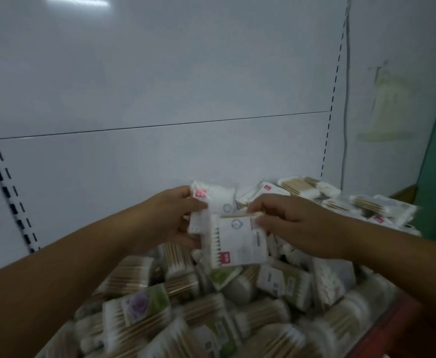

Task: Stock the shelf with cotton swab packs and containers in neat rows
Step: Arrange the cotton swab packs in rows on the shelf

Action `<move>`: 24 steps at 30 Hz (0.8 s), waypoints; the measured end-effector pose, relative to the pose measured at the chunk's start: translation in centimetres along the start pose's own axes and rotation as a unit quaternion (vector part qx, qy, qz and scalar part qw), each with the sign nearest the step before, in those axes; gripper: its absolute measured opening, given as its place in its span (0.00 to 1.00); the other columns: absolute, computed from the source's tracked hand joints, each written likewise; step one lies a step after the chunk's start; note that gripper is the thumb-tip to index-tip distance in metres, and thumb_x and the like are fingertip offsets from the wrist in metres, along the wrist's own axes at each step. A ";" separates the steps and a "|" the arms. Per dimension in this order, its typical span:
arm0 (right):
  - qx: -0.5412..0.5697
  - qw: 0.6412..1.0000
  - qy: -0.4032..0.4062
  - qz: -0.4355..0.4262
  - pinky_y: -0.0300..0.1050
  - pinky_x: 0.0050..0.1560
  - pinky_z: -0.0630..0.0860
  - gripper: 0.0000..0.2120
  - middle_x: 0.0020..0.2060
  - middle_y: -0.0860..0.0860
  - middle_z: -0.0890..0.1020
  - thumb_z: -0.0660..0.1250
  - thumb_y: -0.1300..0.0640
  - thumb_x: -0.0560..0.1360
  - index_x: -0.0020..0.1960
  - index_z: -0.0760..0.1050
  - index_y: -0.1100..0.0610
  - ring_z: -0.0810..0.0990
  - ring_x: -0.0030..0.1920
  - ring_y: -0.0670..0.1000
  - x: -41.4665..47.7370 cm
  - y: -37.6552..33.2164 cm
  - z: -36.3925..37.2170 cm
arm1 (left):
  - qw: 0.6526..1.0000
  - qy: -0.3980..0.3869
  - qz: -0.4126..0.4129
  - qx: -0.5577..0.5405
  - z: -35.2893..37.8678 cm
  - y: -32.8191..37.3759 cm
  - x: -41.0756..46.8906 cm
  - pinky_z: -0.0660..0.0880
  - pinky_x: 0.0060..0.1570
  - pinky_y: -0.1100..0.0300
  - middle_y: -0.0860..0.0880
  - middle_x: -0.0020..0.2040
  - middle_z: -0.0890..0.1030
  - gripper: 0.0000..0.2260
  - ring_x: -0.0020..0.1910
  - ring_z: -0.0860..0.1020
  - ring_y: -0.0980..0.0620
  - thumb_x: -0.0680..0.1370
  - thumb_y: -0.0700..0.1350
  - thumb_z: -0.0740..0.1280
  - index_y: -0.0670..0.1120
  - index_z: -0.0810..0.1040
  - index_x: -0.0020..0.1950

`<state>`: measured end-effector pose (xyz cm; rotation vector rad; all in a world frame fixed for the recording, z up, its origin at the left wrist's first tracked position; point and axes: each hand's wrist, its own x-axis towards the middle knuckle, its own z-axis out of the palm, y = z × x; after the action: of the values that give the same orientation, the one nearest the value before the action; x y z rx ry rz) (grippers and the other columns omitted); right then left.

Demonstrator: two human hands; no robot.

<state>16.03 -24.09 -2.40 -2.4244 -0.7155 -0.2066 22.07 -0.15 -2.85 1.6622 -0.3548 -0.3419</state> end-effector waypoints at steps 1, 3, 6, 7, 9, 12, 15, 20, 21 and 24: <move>-0.014 1.000 0.024 -0.014 0.38 0.41 0.72 0.07 0.40 0.44 0.80 0.59 0.52 0.79 0.50 0.75 0.47 0.77 0.40 0.43 0.5 -0.1 -0.3 | 0.999 -0.032 0.001 -0.021 0.8 0.2 0.1 0.80 0.33 0.52 0.41 0.45 0.85 0.10 0.42 0.84 0.42 0.77 0.47 0.66 0.44 0.76 0.56; -0.020 0.996 0.078 -0.041 0.33 0.35 0.70 0.06 0.36 0.44 0.80 0.60 0.53 0.78 0.47 0.77 0.49 0.76 0.36 0.41 1.2 0.3 -0.7 | 0.995 -0.092 0.007 -0.046 2.4 0.7 0.2 0.80 0.32 0.54 0.41 0.45 0.84 0.15 0.41 0.84 0.43 0.71 0.52 0.71 0.47 0.77 0.54; 0.059 0.993 0.103 -0.029 0.33 0.30 0.73 0.06 0.29 0.45 0.81 0.65 0.51 0.76 0.53 0.76 0.49 0.77 0.29 0.41 2.4 2.0 -2.2 | 0.998 -0.043 0.046 -0.016 3.4 0.9 0.7 0.80 0.32 0.55 0.42 0.48 0.85 0.23 0.44 0.84 0.42 0.65 0.40 0.75 0.48 0.77 0.58; 0.072 0.993 0.089 -0.007 0.35 0.33 0.77 0.10 0.31 0.45 0.82 0.67 0.49 0.75 0.56 0.75 0.49 0.79 0.31 0.41 2.9 2.8 -3.0 | 0.998 -0.012 0.053 -0.012 3.5 0.9 0.8 0.80 0.33 0.55 0.41 0.49 0.85 0.25 0.44 0.84 0.42 0.64 0.37 0.76 0.47 0.76 0.59; -0.020 0.999 0.026 0.026 0.31 0.40 0.77 0.14 0.39 0.43 0.83 0.70 0.47 0.73 0.57 0.77 0.49 0.79 0.37 0.37 3.7 4.6 -4.5 | 0.997 0.042 0.058 -0.024 3.4 0.9 0.6 0.80 0.33 0.55 0.40 0.49 0.85 0.24 0.44 0.84 0.42 0.63 0.37 0.74 0.43 0.77 0.58; -0.250 0.963 -0.099 0.015 0.30 0.39 0.67 0.17 0.43 0.39 0.75 0.73 0.47 0.71 0.57 0.79 0.49 0.74 0.43 0.40 4.2 7.1 -5.0 | 0.991 0.116 0.054 -0.027 3.3 1.0 -0.4 0.80 0.32 0.56 0.41 0.46 0.85 0.21 0.40 0.85 0.45 0.64 0.38 0.71 0.40 0.78 0.57; -0.285 0.951 -0.119 -0.020 0.38 0.47 0.69 0.13 0.50 0.45 0.78 0.75 0.49 0.69 0.52 0.81 0.49 0.76 0.51 0.47 4.5 8.8 -3.9 | 0.985 0.167 0.045 -0.016 3.8 0.9 -1.9 0.80 0.32 0.57 0.41 0.45 0.85 0.20 0.39 0.84 0.46 0.64 0.38 0.70 0.41 0.78 0.56; -0.164 0.978 -0.074 -0.107 0.34 0.43 0.68 0.07 0.43 0.41 0.76 0.72 0.54 0.72 0.43 0.74 0.46 0.74 0.46 0.41 5.3 8.8 -4.7 | 0.963 0.265 0.032 -0.031 4.5 0.5 -5.5 0.82 0.39 0.51 0.40 0.52 0.84 0.24 0.44 0.84 0.45 0.65 0.40 0.71 0.43 0.76 0.61; -0.113 0.985 -0.052 -0.122 0.30 0.40 0.67 0.08 0.40 0.40 0.76 0.71 0.56 0.72 0.42 0.73 0.45 0.74 0.42 0.38 5.3 8.3 -4.9 | 0.958 0.282 0.036 -0.039 4.6 0.5 -6.3 0.82 0.39 0.51 0.40 0.52 0.84 0.25 0.45 0.84 0.45 0.65 0.40 0.71 0.43 0.75 0.62; 0.081 0.983 0.003 -0.167 0.30 0.36 0.68 0.08 0.35 0.41 0.79 0.70 0.56 0.73 0.40 0.76 0.43 0.76 0.37 0.38 5.1 5.4 -4.6 | 0.937 0.334 0.047 -0.086 4.8 0.5 -9.4 0.82 0.37 0.53 0.41 0.50 0.84 0.24 0.42 0.84 0.46 0.68 0.40 0.70 0.44 0.73 0.64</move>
<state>23.34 -28.16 0.19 -2.1377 -1.0926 -0.2774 11.54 -0.57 -2.79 1.4806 0.1068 0.2653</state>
